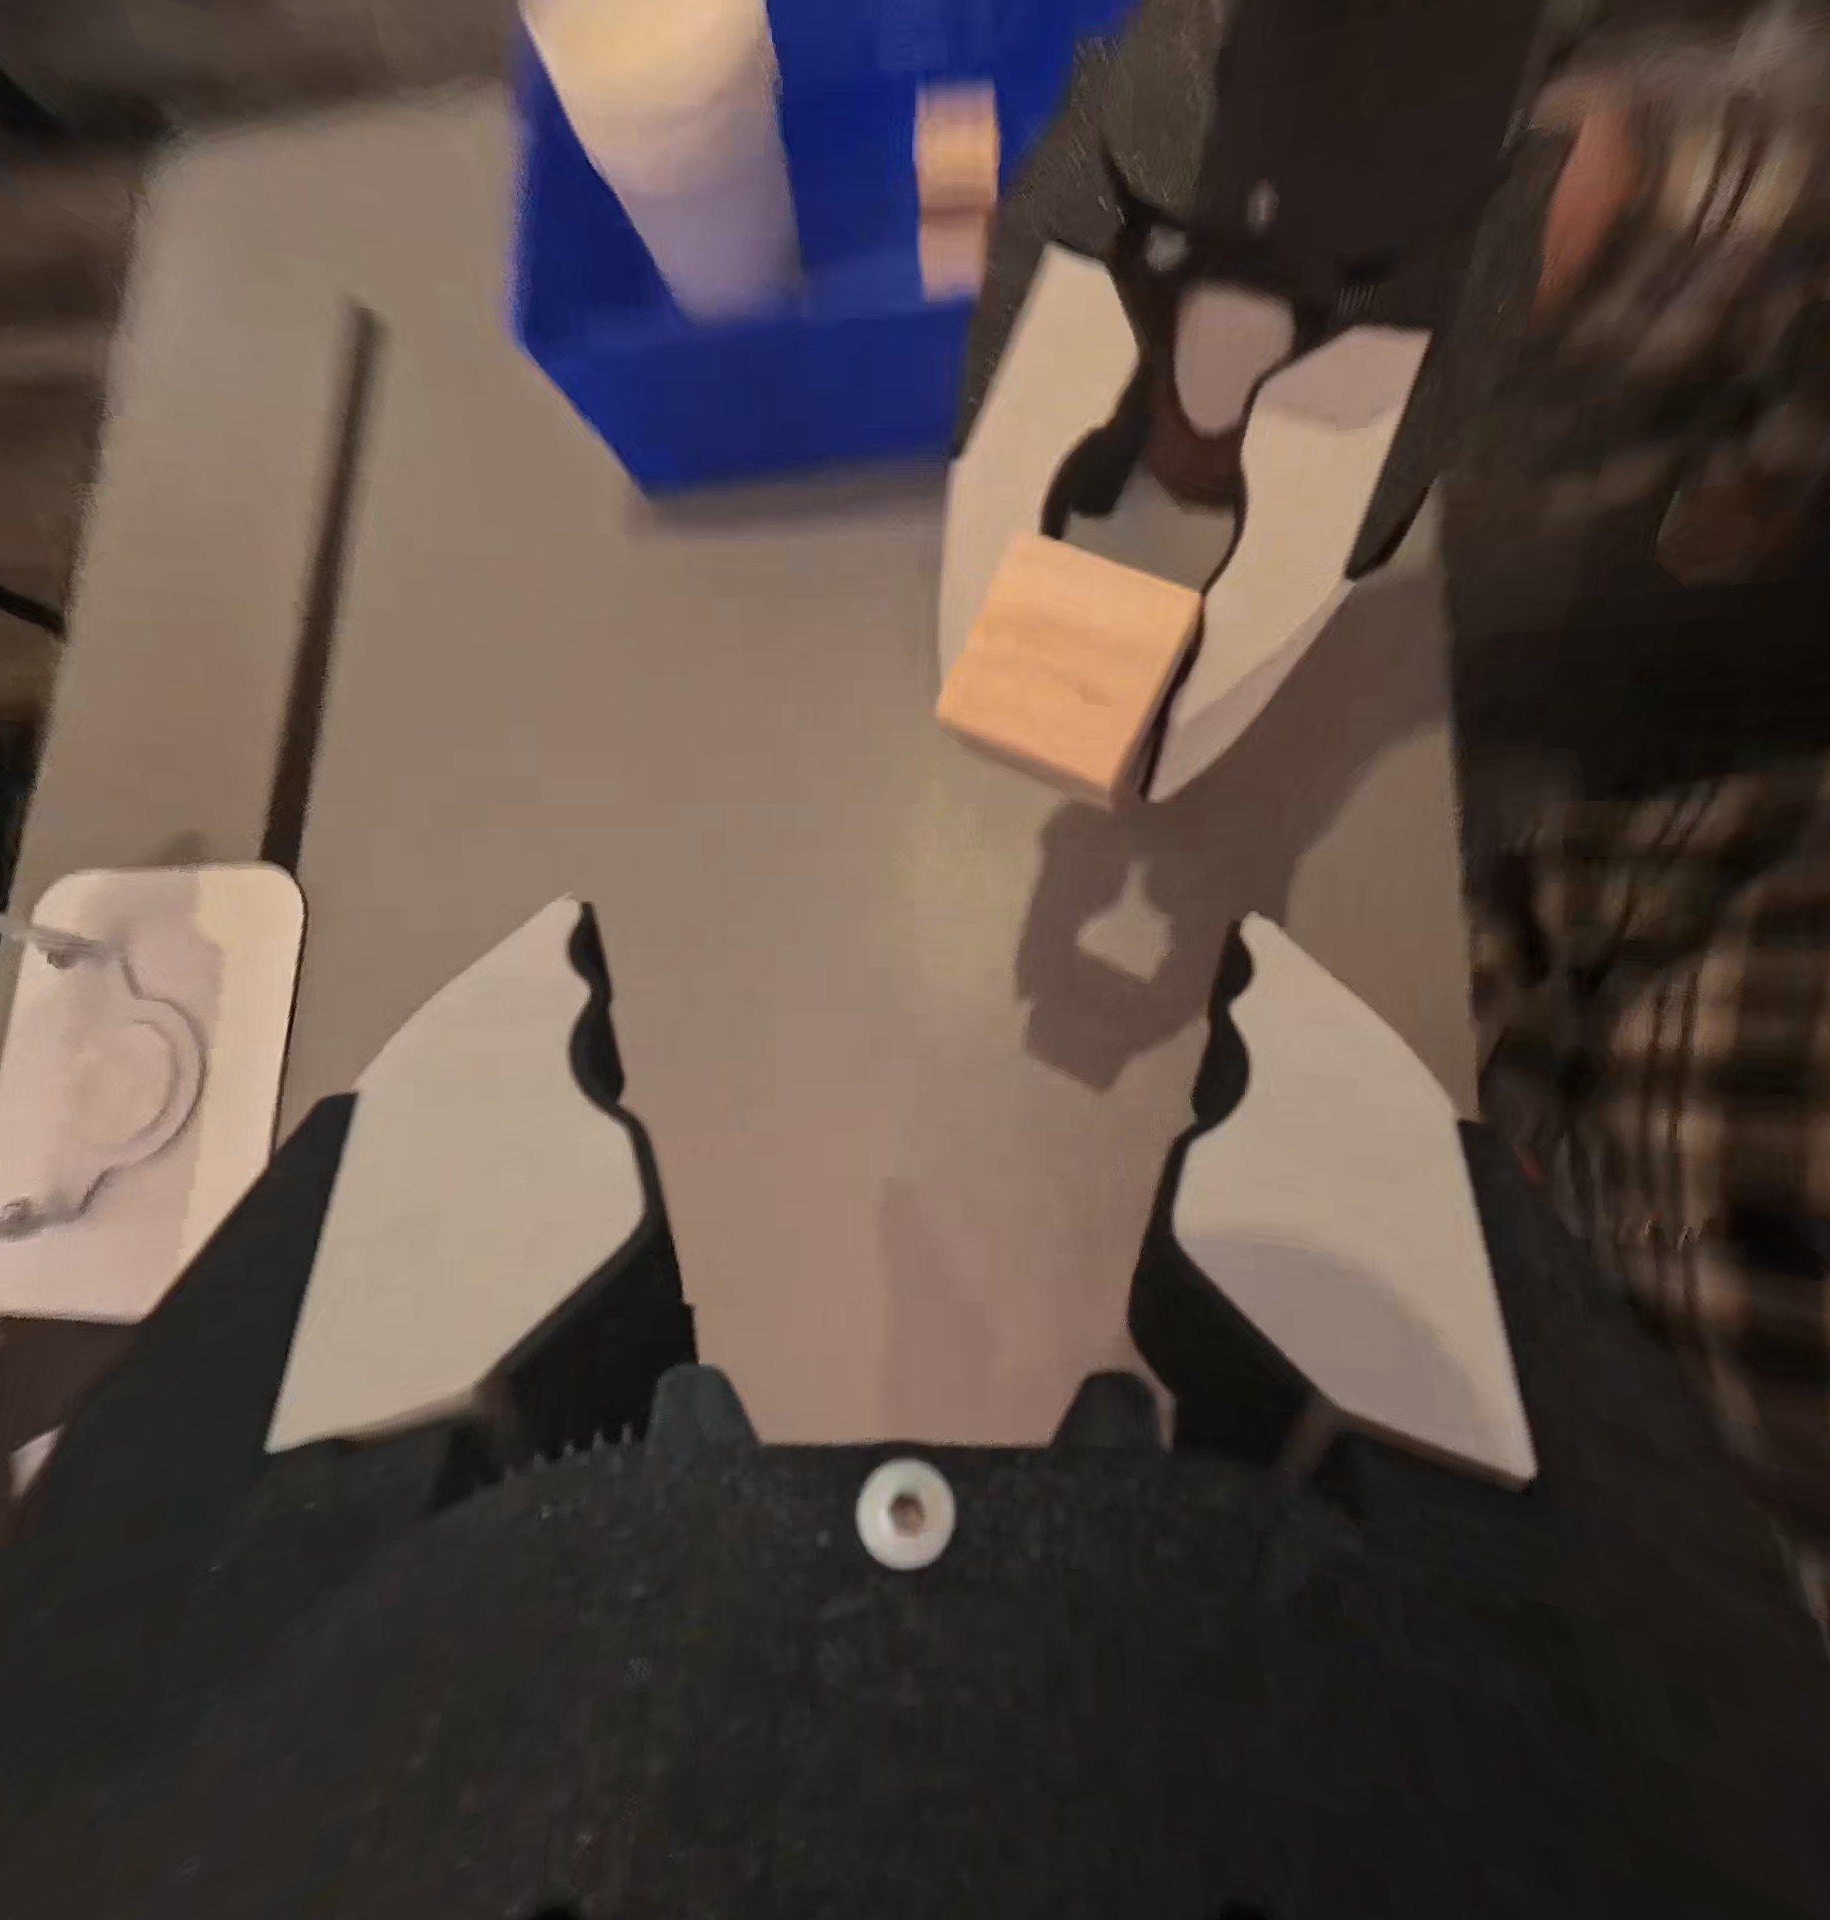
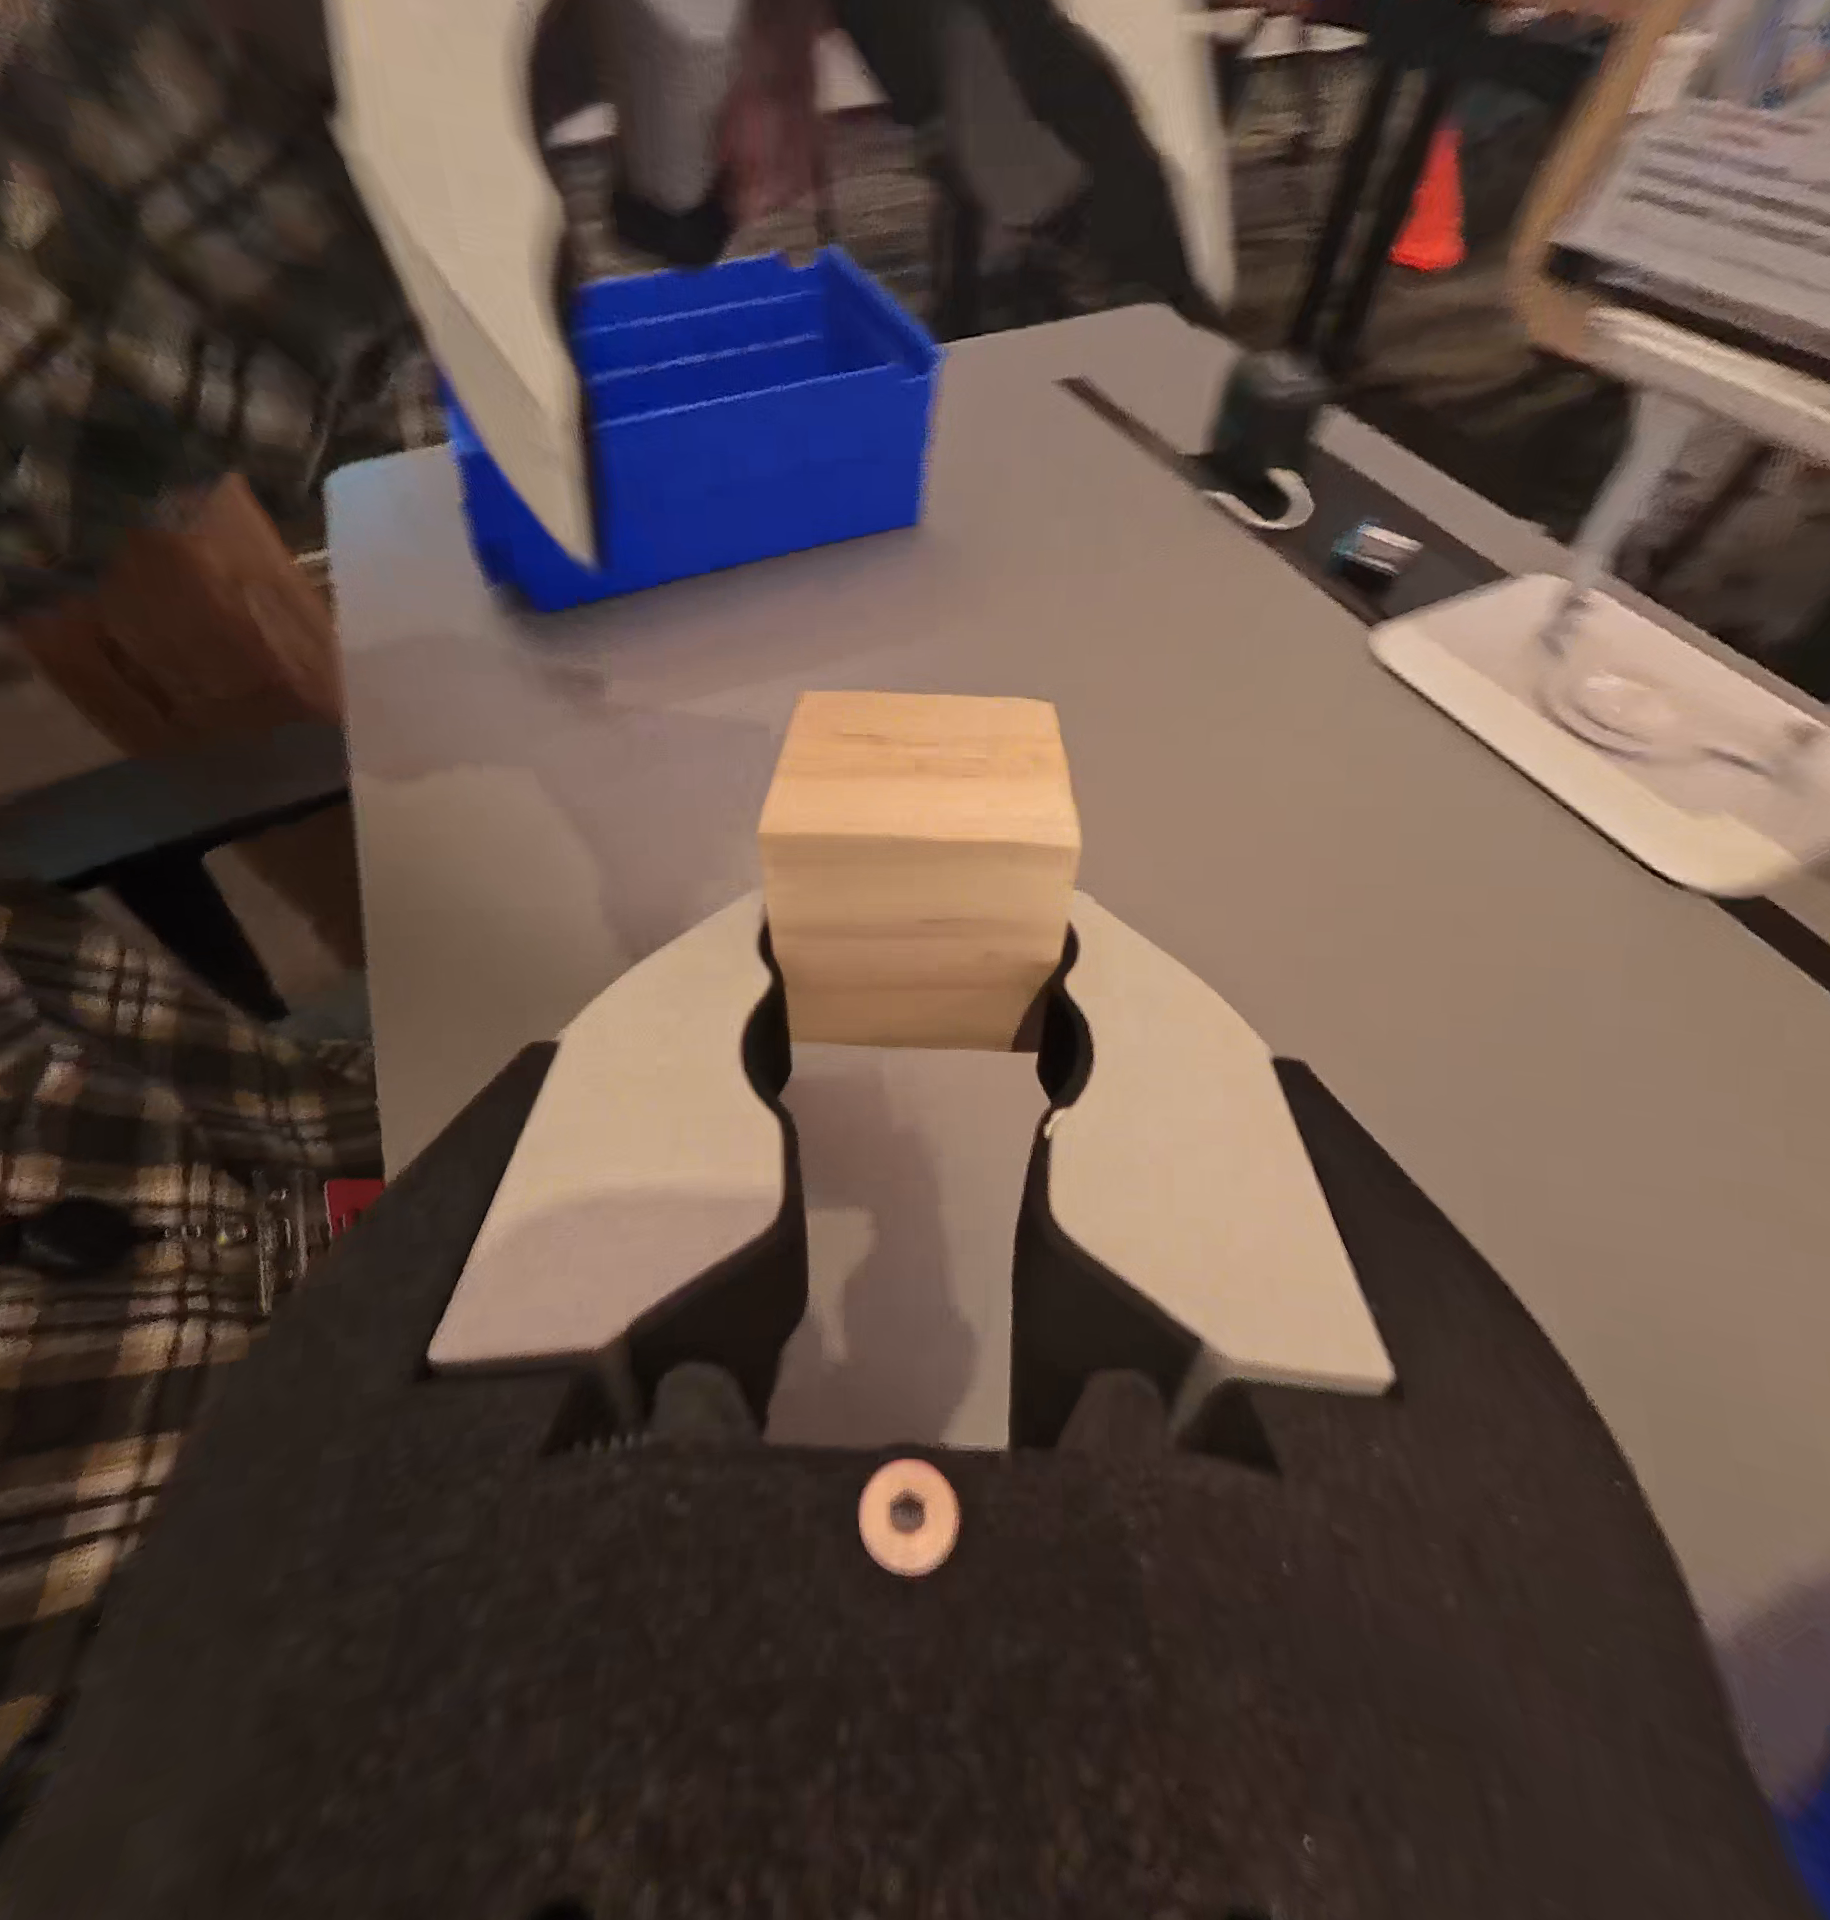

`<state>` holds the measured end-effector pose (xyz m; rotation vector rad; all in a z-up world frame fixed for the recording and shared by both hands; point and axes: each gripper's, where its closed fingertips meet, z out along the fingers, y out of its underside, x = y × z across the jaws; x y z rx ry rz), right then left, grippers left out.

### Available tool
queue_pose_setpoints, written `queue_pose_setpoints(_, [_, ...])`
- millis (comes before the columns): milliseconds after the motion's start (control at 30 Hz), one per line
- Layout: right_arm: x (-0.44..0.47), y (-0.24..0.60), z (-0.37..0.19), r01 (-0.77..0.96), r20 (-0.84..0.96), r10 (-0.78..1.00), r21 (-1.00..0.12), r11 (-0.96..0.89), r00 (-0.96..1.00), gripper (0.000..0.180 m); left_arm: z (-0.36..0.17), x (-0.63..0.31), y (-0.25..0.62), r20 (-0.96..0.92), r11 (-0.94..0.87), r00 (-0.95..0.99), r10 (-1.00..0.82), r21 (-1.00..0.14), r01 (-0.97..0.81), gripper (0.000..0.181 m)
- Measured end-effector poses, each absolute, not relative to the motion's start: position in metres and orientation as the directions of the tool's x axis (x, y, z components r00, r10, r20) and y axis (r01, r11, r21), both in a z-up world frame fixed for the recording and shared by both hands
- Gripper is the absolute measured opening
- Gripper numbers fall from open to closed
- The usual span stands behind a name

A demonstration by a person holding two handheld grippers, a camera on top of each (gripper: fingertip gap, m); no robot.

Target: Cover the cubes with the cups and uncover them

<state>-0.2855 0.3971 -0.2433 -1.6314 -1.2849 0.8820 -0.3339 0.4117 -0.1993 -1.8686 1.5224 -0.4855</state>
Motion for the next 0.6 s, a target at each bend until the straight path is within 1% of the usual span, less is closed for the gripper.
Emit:
queue_pose_setpoints(33, [-0.264, 0.403, -0.234, 0.349, -0.035, 0.956, -0.927, -0.141, 0.292, 0.045, -0.181, -0.335, 0.41, -0.081, -0.116, 0.297, -0.951, -0.8, -0.588, 0.116])
queue_pose_setpoints(67, [-0.239, 0.408, -0.225, 0.325, -0.05, 0.931, -0.929, -0.176, 0.361, 0.045, -0.165, -0.34, 0.408, -0.034, -0.132, 0.336, -0.941, -0.879, -0.457, 0.122])
queue_pose_setpoints(100, [-0.213, 0.414, -0.217, 0.308, -0.062, 0.901, -0.928, -0.211, 0.43, 0.045, -0.151, -0.349, 0.404, 0.01, -0.144, 0.371, -0.929, -0.932, -0.334, 0.126])
queue_pose_setpoints(133, [-0.186, 0.419, -0.212, 0.301, -0.071, 0.864, -0.92, -0.25, 0.499, 0.045, -0.143, -0.36, 0.4, 0.052, -0.158, 0.403, -0.914, -0.959, -0.235, 0.129])
queue_pose_setpoints(200, [-0.127, 0.428, -0.21, 0.303, -0.093, 0.763, -0.881, -0.362, 0.64, 0.045, -0.14, -0.385, 0.388, 0.109, -0.184, 0.466, -0.878, -0.976, -0.119, 0.132])
queue_pose_setpoints(300, [-0.035, 0.437, -0.235, 0.302, -0.116, 0.548, -0.731, -0.612, 0.828, 0.045, -0.15, -0.423, 0.368, 0.127, -0.182, 0.57, -0.812, -0.982, -0.04, 0.132])
queue_pose_setpoints(400, [0.03, 0.436, -0.279, 0.239, -0.138, 0.364, -0.539, -0.808, 0.921, 0.045, -0.159, -0.446, 0.345, 0.161, -0.172, 0.604, -0.781, -0.984, 0.041, 0.128])
queue_pose_setpoints(500, [0.064, 0.436, -0.323, 0.245, -0.078, 0.292, -0.369, -0.897, 0.953, 0.045, -0.167, -0.457, 0.328, 0.206, -0.187, 0.591, -0.78, -0.978, 0.093, 0.123])
queue_pose_setpoints(600, [0.078, 0.441, -0.353, 0.234, -0.052, 0.256, -0.263, -0.936, 0.965, 0.045, -0.176, -0.468, 0.324, 0.194, -0.201, 0.636, -0.747, -0.978, 0.061, 0.122])
